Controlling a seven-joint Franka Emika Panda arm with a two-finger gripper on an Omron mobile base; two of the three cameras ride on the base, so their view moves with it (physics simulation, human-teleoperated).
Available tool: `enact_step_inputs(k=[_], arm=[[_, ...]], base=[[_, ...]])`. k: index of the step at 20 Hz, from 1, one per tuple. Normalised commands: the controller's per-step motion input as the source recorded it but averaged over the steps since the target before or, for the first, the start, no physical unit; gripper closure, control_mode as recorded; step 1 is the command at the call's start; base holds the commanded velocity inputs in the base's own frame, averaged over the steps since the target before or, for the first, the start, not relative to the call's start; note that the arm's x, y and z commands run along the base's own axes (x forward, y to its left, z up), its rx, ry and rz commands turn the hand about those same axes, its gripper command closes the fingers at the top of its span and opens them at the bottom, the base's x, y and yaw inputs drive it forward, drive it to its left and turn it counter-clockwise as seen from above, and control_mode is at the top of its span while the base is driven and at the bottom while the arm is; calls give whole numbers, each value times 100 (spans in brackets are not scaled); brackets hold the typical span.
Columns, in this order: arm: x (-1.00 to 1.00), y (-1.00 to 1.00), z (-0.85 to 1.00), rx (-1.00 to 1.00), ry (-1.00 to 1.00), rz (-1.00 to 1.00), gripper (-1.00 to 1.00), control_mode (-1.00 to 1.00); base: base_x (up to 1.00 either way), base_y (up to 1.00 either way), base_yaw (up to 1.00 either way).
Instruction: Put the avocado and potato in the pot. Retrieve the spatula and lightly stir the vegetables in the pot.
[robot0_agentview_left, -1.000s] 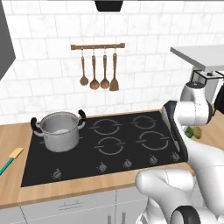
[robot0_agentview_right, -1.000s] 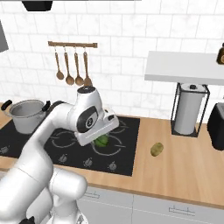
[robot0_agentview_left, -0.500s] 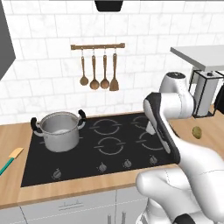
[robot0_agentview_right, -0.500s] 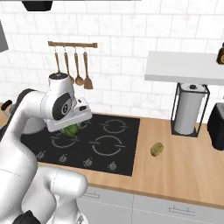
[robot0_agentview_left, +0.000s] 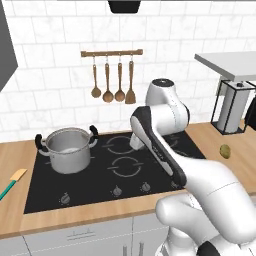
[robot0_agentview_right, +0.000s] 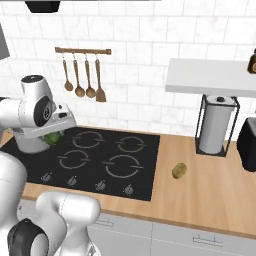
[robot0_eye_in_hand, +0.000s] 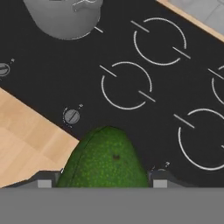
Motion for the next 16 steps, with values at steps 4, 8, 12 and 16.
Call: enact_step_inputs(k=[4, 8, 12, 16], arm=[[31, 86, 15, 1, 4, 0, 100, -100], [37, 65, 7, 0, 3, 0, 100, -100], [38, 47, 0, 0, 0, 0, 100, -100], [44, 66, 0, 0, -3, 0, 100, -100]], base=[[0, 0, 0], [0, 0, 0], [0, 0, 0], [0, 0, 0]])
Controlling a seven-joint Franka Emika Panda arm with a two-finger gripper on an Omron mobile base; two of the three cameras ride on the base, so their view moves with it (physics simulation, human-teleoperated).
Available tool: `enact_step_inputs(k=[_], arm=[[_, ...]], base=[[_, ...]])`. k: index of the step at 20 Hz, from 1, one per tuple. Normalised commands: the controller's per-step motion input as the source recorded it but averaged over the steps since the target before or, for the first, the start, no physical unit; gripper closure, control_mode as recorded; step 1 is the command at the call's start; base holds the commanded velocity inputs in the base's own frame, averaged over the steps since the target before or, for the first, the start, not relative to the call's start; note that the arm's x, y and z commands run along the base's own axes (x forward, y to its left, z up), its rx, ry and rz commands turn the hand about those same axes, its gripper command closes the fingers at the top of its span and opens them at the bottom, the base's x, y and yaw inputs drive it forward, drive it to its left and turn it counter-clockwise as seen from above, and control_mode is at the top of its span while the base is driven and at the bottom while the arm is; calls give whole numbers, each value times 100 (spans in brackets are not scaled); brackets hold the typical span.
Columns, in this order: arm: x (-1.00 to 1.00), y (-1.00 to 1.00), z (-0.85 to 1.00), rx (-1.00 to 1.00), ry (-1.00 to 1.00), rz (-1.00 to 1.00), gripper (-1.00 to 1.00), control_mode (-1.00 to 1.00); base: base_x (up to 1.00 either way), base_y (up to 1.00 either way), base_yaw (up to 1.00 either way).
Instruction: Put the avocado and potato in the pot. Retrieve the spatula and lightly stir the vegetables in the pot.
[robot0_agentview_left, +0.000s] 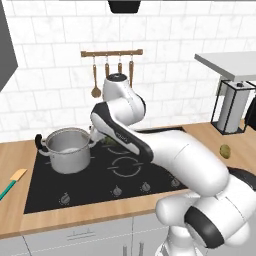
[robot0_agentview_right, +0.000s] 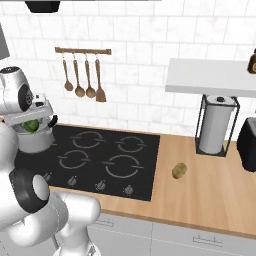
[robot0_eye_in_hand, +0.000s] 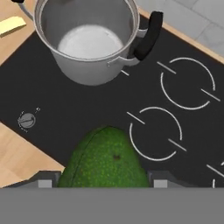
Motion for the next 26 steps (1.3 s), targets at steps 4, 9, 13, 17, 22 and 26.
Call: enact_step_inputs(k=[4, 9, 13, 17, 22, 26], arm=[[43, 65, 0, 5, -1, 0, 100, -100], [44, 64, -10, 2, 0, 0, 100, -100], [39, 55, -29, 2, -2, -1, 100, -100], [19, 15, -33, 8, -2, -1, 100, -100], [35, 8, -31, 0, 0, -1, 100, -100], [44, 21, -22, 0, 0, -1, 100, -100]], base=[[0, 0, 0], [0, 0, 0], [0, 0, 0], [0, 0, 0], [0, 0, 0], [0, 0, 0]])
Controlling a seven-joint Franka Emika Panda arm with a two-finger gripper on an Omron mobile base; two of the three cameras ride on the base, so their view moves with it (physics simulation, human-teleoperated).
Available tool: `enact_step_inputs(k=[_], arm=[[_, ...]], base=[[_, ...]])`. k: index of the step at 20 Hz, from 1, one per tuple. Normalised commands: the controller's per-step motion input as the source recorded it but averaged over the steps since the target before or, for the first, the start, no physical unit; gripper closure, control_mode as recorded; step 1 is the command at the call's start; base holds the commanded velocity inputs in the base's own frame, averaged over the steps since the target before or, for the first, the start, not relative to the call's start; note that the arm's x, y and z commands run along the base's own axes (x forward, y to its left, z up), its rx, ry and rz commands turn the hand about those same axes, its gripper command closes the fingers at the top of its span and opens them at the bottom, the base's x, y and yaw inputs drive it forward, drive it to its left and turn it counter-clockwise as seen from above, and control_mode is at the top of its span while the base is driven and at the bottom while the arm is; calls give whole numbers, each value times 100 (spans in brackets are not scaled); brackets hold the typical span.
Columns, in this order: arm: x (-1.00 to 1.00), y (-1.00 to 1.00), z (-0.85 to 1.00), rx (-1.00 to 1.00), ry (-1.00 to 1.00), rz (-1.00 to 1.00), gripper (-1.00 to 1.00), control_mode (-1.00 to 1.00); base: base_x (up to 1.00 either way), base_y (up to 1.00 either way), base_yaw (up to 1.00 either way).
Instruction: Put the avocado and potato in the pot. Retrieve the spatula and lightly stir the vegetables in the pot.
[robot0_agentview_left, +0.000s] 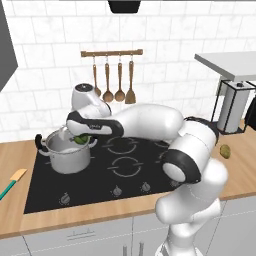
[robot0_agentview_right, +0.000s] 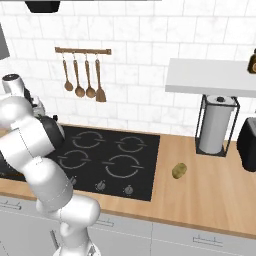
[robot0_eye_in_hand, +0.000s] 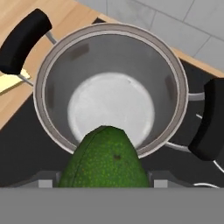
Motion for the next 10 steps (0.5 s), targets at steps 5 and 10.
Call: enact_step_inputs(k=[5, 10], arm=[[37, 30, -5, 0, 0, -2, 100, -100], [15, 26, -19, -7, 0, -4, 100, -100]], base=[[0, 0, 0], [0, 0, 0]])
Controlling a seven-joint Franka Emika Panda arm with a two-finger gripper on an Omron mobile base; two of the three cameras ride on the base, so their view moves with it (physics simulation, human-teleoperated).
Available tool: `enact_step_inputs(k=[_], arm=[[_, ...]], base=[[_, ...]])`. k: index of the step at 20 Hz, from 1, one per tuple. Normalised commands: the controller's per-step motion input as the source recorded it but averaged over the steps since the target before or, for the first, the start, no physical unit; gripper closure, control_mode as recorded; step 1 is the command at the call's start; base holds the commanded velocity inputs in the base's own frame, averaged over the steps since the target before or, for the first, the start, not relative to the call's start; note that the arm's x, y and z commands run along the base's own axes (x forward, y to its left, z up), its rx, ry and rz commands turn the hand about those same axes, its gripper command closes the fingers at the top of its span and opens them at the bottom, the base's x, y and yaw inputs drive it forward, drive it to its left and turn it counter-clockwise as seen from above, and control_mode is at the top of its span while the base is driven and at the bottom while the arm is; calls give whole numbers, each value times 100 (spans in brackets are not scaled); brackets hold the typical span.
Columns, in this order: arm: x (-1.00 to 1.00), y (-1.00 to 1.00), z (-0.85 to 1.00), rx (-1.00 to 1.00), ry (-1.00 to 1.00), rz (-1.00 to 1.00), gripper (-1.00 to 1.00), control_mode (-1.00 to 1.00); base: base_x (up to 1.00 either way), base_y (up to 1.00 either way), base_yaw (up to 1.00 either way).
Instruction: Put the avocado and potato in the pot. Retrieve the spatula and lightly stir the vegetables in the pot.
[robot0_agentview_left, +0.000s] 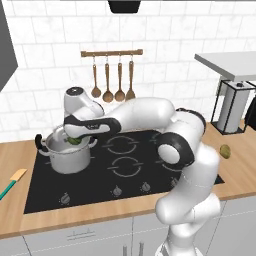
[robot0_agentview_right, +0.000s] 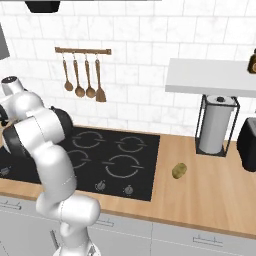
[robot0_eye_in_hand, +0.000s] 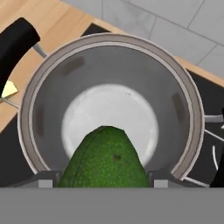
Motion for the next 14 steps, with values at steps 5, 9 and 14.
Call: enact_step_inputs(k=[5, 9, 14], arm=[[18, 13, -25, -4, 0, -5, 100, -100], [33, 1, -26, -1, 0, -1, 100, -100], [36, 0, -27, 0, 0, 0, 100, -100]], base=[[0, 0, 0], [0, 0, 0], [0, 0, 0]])
